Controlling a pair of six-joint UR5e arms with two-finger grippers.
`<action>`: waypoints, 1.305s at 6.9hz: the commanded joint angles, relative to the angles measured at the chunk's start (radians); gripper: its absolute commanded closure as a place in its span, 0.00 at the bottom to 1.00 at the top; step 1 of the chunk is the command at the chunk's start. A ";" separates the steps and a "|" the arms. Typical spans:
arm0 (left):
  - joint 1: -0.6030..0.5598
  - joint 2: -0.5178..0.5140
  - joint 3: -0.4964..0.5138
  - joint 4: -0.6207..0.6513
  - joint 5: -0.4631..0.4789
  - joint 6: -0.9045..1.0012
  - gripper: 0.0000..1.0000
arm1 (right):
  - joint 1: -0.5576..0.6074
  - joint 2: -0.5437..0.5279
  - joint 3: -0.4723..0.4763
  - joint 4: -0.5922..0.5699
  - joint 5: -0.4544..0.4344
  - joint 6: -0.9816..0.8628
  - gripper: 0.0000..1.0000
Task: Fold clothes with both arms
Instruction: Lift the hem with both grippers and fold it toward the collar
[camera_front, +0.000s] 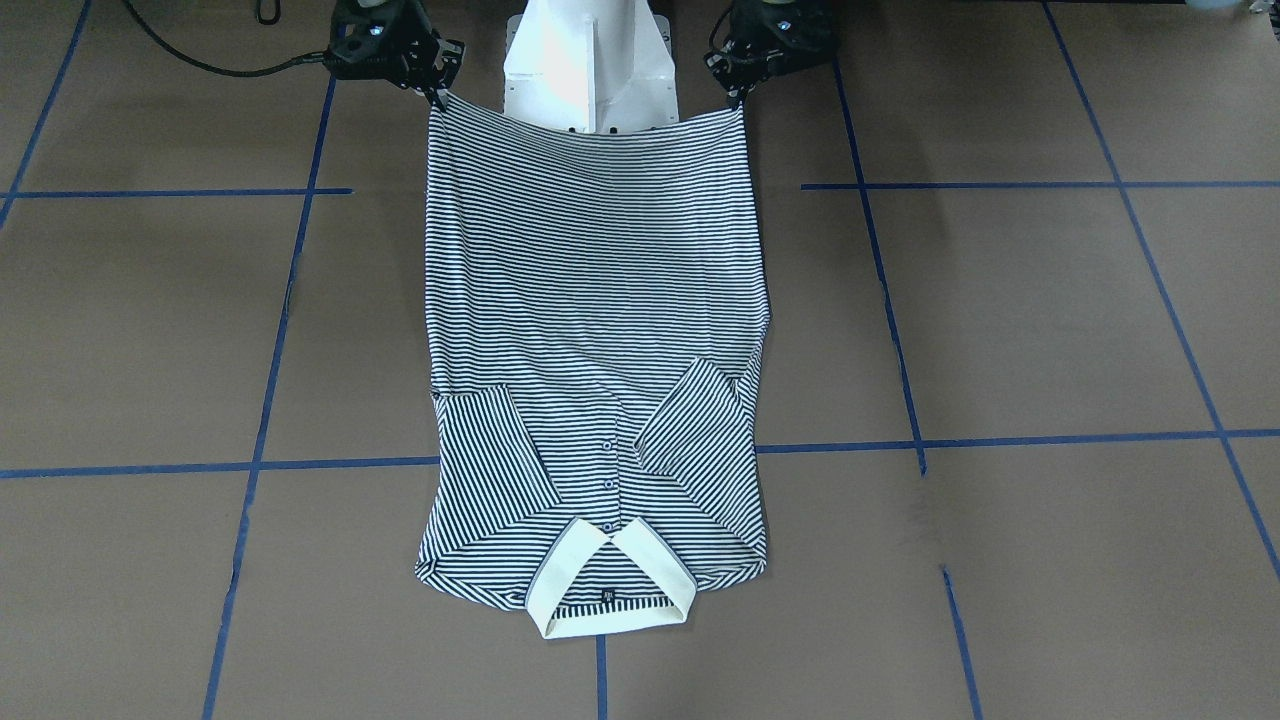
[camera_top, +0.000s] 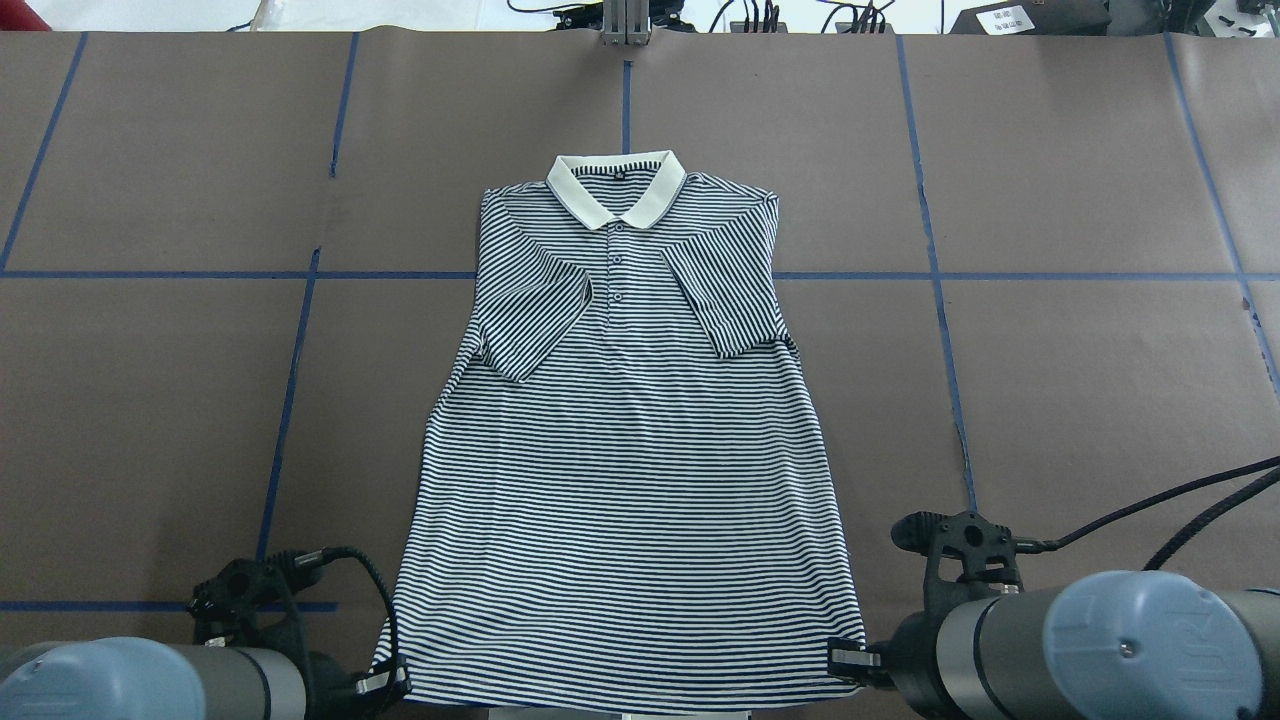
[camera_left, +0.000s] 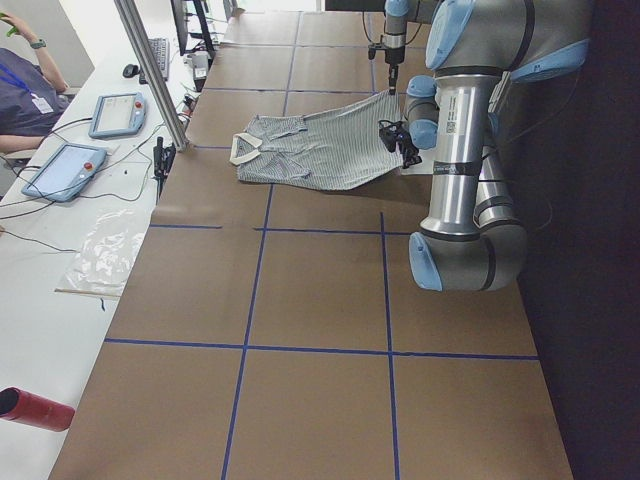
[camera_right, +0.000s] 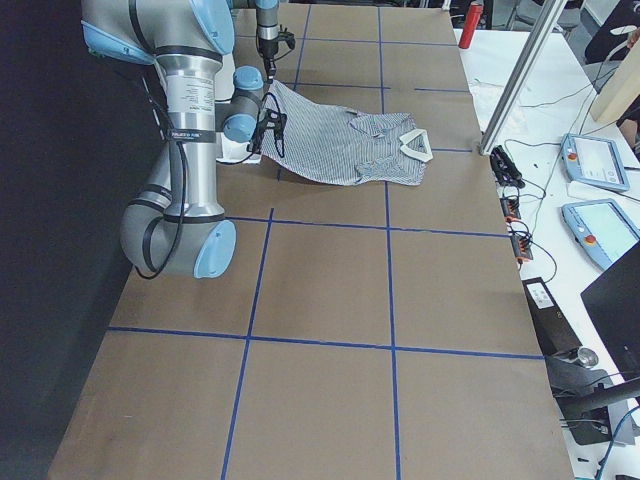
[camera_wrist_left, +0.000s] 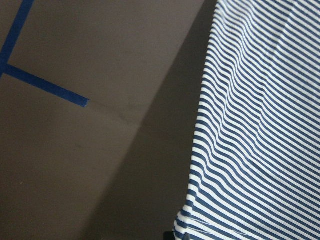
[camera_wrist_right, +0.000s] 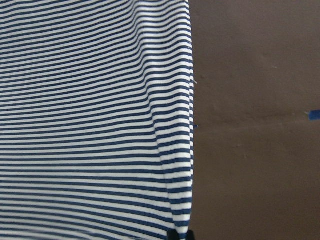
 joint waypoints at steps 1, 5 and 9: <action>0.080 0.025 -0.057 0.010 -0.007 -0.001 1.00 | -0.014 -0.060 0.057 0.002 0.022 -0.001 1.00; -0.144 -0.081 -0.022 0.012 -0.036 0.165 1.00 | 0.168 0.031 -0.016 0.000 0.028 -0.143 1.00; -0.495 -0.252 0.276 0.000 -0.077 0.461 1.00 | 0.499 0.347 -0.375 0.006 0.024 -0.366 1.00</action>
